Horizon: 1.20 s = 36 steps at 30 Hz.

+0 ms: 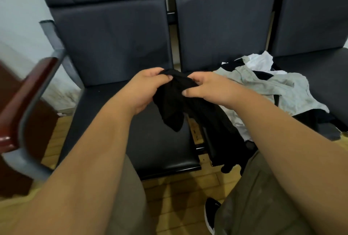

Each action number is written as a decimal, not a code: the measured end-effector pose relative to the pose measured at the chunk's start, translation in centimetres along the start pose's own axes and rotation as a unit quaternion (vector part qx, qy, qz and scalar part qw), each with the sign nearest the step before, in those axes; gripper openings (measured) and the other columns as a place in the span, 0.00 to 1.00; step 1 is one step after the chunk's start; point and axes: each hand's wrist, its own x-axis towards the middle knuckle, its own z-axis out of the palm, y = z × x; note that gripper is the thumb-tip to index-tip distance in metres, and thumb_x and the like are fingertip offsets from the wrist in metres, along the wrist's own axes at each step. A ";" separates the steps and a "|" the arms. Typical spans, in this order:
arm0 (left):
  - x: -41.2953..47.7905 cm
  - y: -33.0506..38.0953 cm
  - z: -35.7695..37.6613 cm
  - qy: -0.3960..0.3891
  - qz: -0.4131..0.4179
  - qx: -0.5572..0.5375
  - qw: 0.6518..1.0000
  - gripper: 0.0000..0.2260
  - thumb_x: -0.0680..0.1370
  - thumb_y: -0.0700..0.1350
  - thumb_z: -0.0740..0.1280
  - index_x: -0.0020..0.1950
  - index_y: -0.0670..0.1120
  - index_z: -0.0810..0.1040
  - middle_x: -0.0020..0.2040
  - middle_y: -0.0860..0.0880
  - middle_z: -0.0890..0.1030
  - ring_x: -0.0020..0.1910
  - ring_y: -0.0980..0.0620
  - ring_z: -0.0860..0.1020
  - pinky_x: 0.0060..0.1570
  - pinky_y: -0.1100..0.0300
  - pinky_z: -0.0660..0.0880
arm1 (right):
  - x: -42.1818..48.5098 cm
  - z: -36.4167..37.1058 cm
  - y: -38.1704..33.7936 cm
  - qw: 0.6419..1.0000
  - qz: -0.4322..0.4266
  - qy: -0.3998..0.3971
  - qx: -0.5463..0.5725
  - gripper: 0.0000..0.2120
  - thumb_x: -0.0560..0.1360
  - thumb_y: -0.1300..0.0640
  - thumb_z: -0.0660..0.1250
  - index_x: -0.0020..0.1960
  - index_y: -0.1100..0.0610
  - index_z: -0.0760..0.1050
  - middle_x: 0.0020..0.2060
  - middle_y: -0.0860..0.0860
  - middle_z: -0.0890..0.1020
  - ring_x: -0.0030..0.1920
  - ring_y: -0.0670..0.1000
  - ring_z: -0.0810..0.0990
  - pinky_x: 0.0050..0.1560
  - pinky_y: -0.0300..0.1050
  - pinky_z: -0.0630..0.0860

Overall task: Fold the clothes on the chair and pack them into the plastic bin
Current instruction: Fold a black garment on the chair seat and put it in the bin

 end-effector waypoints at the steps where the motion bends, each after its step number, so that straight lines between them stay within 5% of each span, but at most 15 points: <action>1: -0.6 0.4 -0.5 0.017 -0.002 -0.034 0.999 0.08 0.84 0.43 0.67 0.53 0.46 0.86 0.50 0.45 0.86 0.50 0.48 0.84 0.52 0.53 0.80 | 0.1 0.4 0.0 0.999 0.008 0.004 -0.039 0.06 0.76 0.54 0.75 0.52 0.46 0.83 0.45 0.46 0.88 0.47 0.47 0.88 0.50 0.42 0.82; 4: -2.7 1.5 -2.5 0.102 0.001 -0.115 0.988 0.07 0.83 0.44 0.69 0.47 0.47 0.85 0.49 0.45 0.86 0.51 0.46 0.85 0.54 0.50 0.81 | 0.5 1.8 0.1 0.983 0.057 -0.013 -0.172 0.03 0.76 0.53 0.72 0.49 0.47 0.82 0.44 0.47 0.86 0.47 0.47 0.85 0.46 0.41 0.78; 9: -6.0 2.3 -6.7 0.271 -0.004 -0.199 0.942 0.06 0.79 0.47 0.72 0.52 0.45 0.84 0.49 0.42 0.87 0.49 0.43 0.86 0.55 0.43 0.83 | 1.1 3.9 0.1 0.960 0.105 -0.071 -0.249 0.03 0.77 0.50 0.69 0.47 0.49 0.80 0.44 0.49 0.82 0.45 0.48 0.81 0.41 0.41 0.73; 14: -7.7 1.1 -10.3 0.365 -0.036 -0.242 0.898 0.09 0.82 0.47 0.70 0.58 0.45 0.83 0.51 0.46 0.89 0.48 0.46 0.88 0.48 0.48 0.86 | 1.8 6.4 -1.5 0.991 0.097 -0.036 -0.090 0.09 0.78 0.49 0.71 0.50 0.55 0.83 0.40 0.51 0.84 0.41 0.51 0.85 0.36 0.44 0.79; 16: -7.4 -0.2 -11.7 0.377 -0.044 -0.111 0.919 0.12 0.79 0.50 0.70 0.57 0.44 0.82 0.50 0.47 0.88 0.48 0.47 0.87 0.51 0.49 0.83 | 2.0 7.5 -2.2 0.993 0.099 -0.023 0.057 0.08 0.80 0.52 0.72 0.46 0.57 0.83 0.37 0.50 0.85 0.38 0.49 0.86 0.35 0.42 0.80; 19: -7.1 -2.9 -12.4 0.296 -0.118 0.221 0.922 0.31 0.68 0.60 0.72 0.65 0.43 0.75 0.56 0.45 0.83 0.54 0.46 0.83 0.59 0.48 0.81 | 3.1 9.2 -2.7 0.947 0.125 -0.009 0.294 0.09 0.82 0.56 0.71 0.59 0.60 0.84 0.54 0.53 0.89 0.54 0.52 0.88 0.51 0.47 0.84; 21: -7.3 -4.2 -11.0 0.173 -0.166 0.358 0.902 0.40 0.67 0.64 0.72 0.73 0.45 0.69 0.65 0.44 0.79 0.62 0.42 0.80 0.64 0.48 0.77 | 4.1 10.2 -2.6 0.923 0.144 0.002 0.358 0.13 0.83 0.57 0.69 0.66 0.61 0.79 0.59 0.55 0.87 0.56 0.54 0.88 0.55 0.49 0.85; 24: -7.5 -5.4 -7.7 -0.038 -0.210 0.493 0.843 0.33 0.75 0.63 0.74 0.73 0.46 0.73 0.64 0.46 0.81 0.61 0.45 0.80 0.61 0.53 0.76 | 4.5 11.4 -1.7 0.979 0.193 -0.001 0.071 0.12 0.82 0.51 0.68 0.60 0.58 0.76 0.54 0.55 0.83 0.54 0.57 0.86 0.59 0.56 0.84; 27: -8.1 -7.0 -4.8 -0.157 -0.212 0.544 0.797 0.29 0.77 0.59 0.75 0.73 0.47 0.74 0.64 0.47 0.81 0.58 0.47 0.78 0.59 0.53 0.75 | 4.4 12.4 -0.1 0.952 0.222 -0.078 -0.195 0.14 0.81 0.51 0.65 0.56 0.62 0.78 0.49 0.60 0.85 0.50 0.61 0.87 0.55 0.59 0.85; 33: -9.9 -11.8 -1.1 -0.221 -0.198 0.646 0.703 0.46 0.70 0.61 0.81 0.80 0.48 0.61 0.72 0.43 0.66 0.66 0.37 0.74 0.62 0.45 0.78 | 3.7 14.1 2.4 0.906 0.180 -0.242 -0.298 0.13 0.82 0.56 0.63 0.63 0.52 0.81 0.56 0.54 0.86 0.52 0.54 0.87 0.52 0.50 0.85; 36: -9.9 -12.6 -1.5 -0.204 -0.155 0.645 0.720 0.36 0.73 0.53 0.80 0.75 0.47 0.67 0.68 0.43 0.69 0.61 0.39 0.76 0.53 0.51 0.77 | 2.7 13.8 3.0 0.909 0.132 -0.261 -0.298 0.17 0.82 0.57 0.64 0.68 0.43 0.80 0.57 0.48 0.83 0.55 0.50 0.84 0.57 0.50 0.85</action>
